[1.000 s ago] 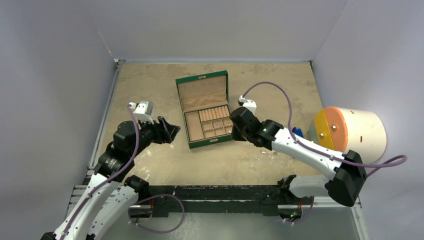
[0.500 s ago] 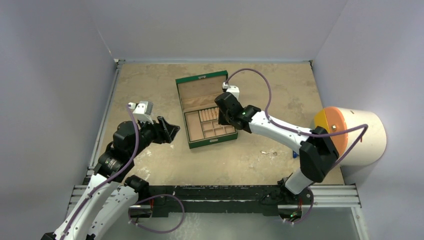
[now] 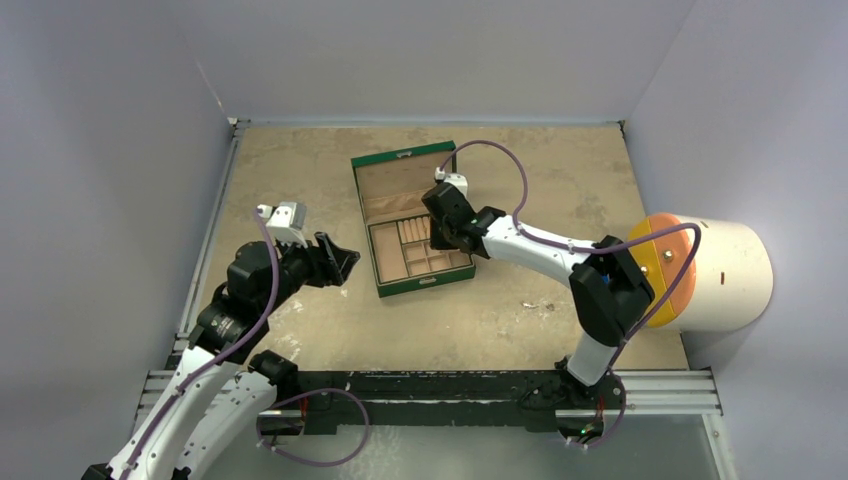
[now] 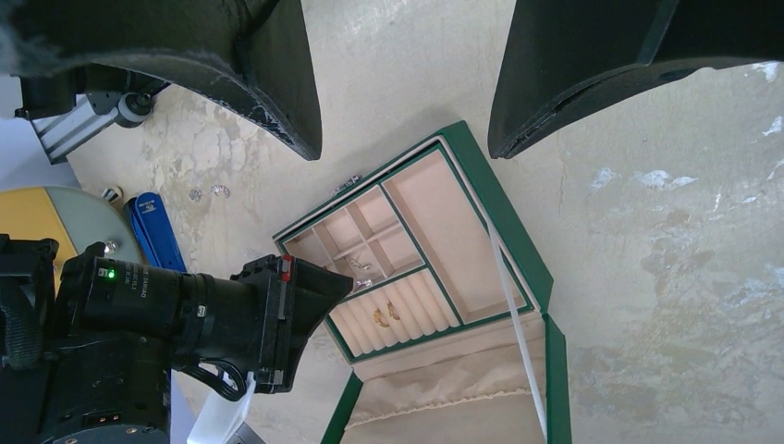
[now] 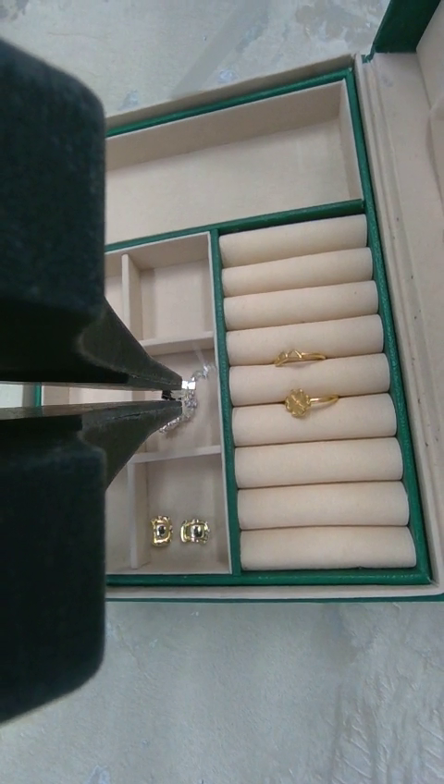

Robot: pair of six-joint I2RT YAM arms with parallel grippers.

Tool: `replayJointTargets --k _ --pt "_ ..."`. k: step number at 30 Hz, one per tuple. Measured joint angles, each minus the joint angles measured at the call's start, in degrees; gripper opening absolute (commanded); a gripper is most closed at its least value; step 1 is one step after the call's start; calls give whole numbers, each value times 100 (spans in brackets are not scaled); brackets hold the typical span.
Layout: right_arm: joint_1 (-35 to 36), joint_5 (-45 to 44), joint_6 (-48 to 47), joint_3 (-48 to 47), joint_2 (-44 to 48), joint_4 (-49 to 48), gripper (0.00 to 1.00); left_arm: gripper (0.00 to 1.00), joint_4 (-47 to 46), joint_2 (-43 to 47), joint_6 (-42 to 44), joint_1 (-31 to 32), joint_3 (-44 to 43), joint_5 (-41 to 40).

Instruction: Organize the mixed jewelry

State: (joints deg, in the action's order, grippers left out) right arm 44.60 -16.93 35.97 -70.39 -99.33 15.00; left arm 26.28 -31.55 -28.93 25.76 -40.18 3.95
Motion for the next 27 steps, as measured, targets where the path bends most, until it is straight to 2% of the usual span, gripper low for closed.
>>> replayJointTargets --k 6,12,20,27 --pt "0 17 2 0 -2 -103 27 66 4 -44 0 0 0 -35" --pt "0 -2 -4 90 201 -149 30 66 13 -146 0 0 0 -72" --pt "-7 -389 -15 807 1635 -13 31 66 31 -295 0 -4 0 -83" --pt "-81 -951 308 1661 2708 721 31 66 39 -461 0 -15 0 -79"
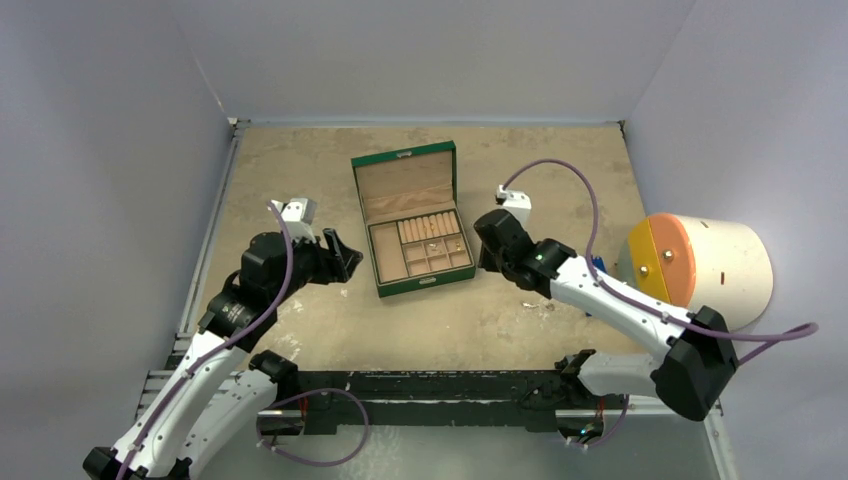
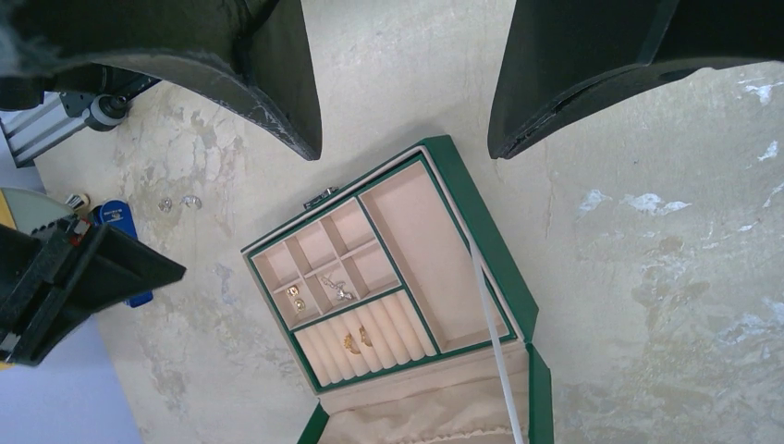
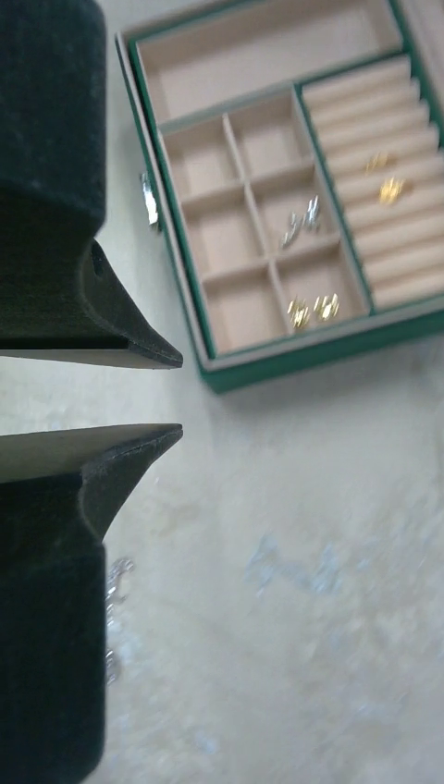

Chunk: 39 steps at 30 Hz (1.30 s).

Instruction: Organize the mixed jewelry

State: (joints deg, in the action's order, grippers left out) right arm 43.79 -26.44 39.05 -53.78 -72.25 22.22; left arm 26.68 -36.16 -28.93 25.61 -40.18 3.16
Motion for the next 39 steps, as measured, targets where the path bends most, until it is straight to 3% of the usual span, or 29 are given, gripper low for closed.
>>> replayJointTargets --k 13,17,27,39 --pt "-66 -750 2063 1187 1032 1943 31 66 0 -7 0 0 0 55" --pt "-396 -837 2441 1405 1093 2225 31 66 0 9 0 -2 0 90" --pt "-1314 -855 2697 1694 1115 2114 33 66 0 160 0 -4 0 109" --pt "-1921 -544 2691 1998 804 1499 31 66 0 210 0 -4 0 107"
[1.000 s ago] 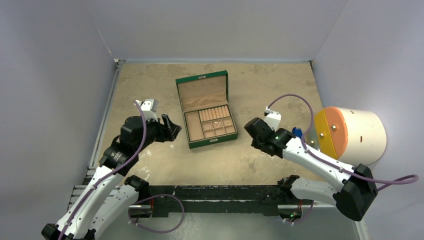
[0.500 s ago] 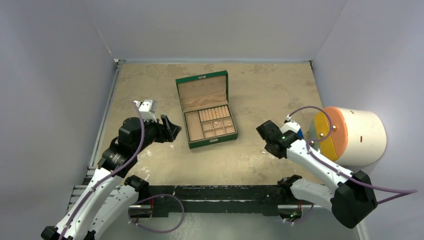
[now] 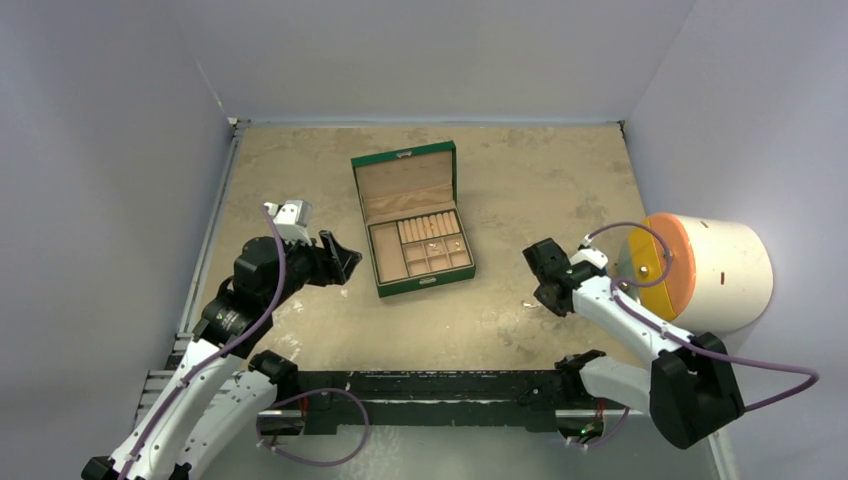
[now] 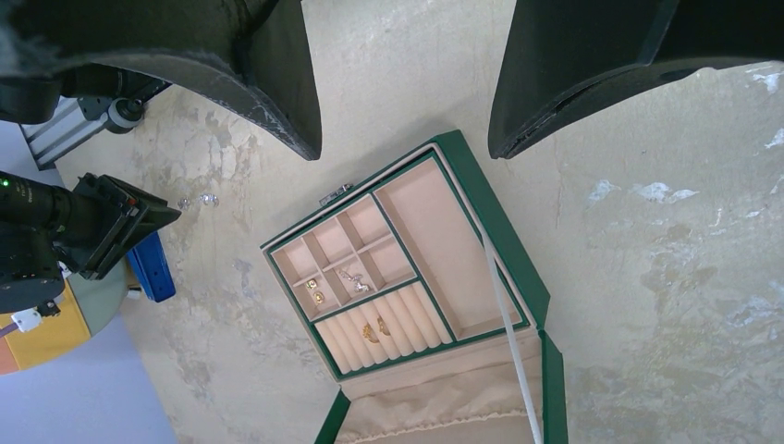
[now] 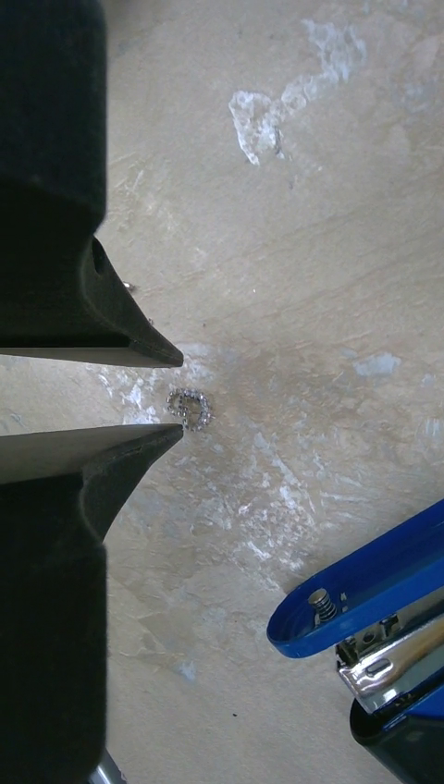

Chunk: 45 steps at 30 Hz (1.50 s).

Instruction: Organize the mixed jewelry

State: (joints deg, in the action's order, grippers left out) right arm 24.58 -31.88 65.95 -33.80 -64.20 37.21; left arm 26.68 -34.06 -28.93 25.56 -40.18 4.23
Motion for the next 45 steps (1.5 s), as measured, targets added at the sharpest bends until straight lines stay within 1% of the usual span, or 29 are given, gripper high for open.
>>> replayJointTargets --k 10,19,33,37,45 --pt "-291 234 -39 212 -105 -350 30 66 0 0 0 0 0 2" --pt "-361 354 -50 232 -192 -590 26 66 0 -2 0 0 0 2" --pt "-376 444 -55 234 -352 -634 24 66 0 -22 0 0 0 2" --pt "-376 442 -50 210 -520 -627 21 66 0 -31 0 0 0 0" --pt "-376 439 -37 83 -706 -623 5 66 0 -33 0 0 0 2"
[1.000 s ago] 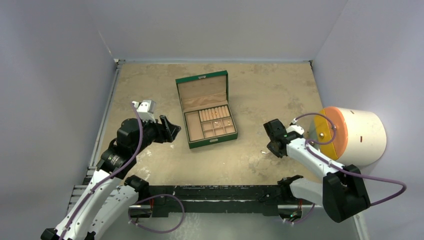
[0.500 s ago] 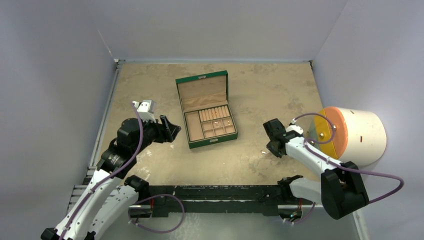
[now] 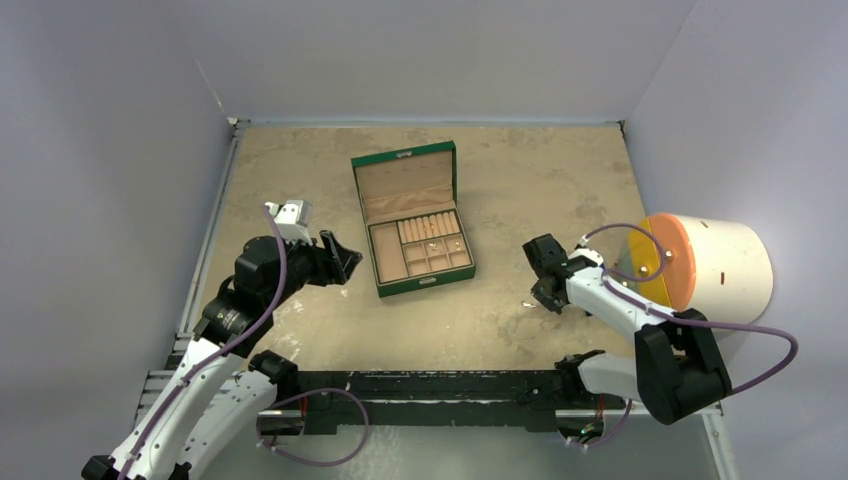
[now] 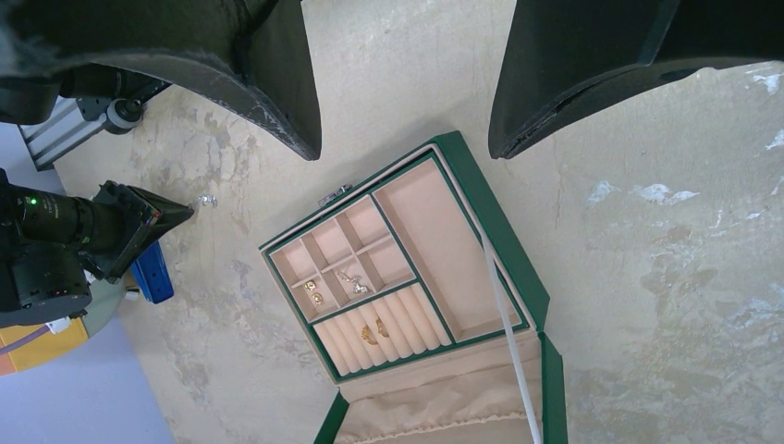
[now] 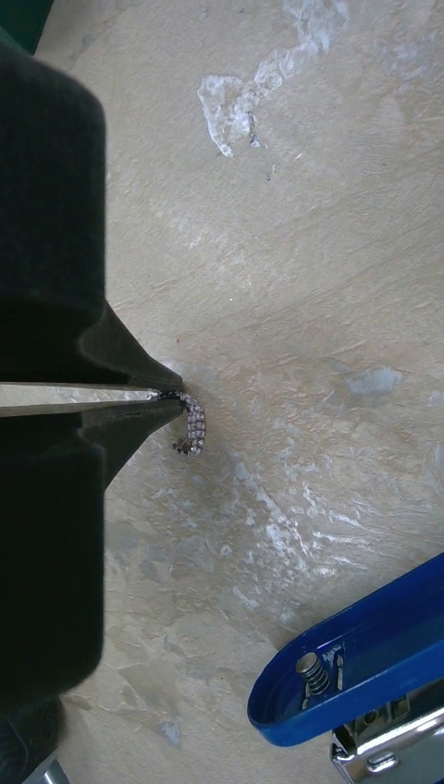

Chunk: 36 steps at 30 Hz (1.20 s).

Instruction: Organize the mixed jewelry

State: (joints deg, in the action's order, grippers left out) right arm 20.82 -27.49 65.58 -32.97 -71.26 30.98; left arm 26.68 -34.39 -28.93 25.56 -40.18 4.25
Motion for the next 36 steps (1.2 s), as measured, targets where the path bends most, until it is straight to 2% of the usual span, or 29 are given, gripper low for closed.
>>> replayJointTargets --k 2,10,17,26,36 --pt "0 0 0 0 0 -9 0 66 0 0 0 0 0 -2" --pt "0 7 -52 0 11 -13 0 66 0 -55 0 -2 0 0" --pt "0 151 -511 -4 223 -101 0 66 0 -63 0 -7 0 0" --pt "0 501 -1998 -136 848 -717 0 66 0 -20 0 -7 0 0" --pt "0 1851 -3657 -699 1084 -1425 0 66 0 66 0 -7 0 0"
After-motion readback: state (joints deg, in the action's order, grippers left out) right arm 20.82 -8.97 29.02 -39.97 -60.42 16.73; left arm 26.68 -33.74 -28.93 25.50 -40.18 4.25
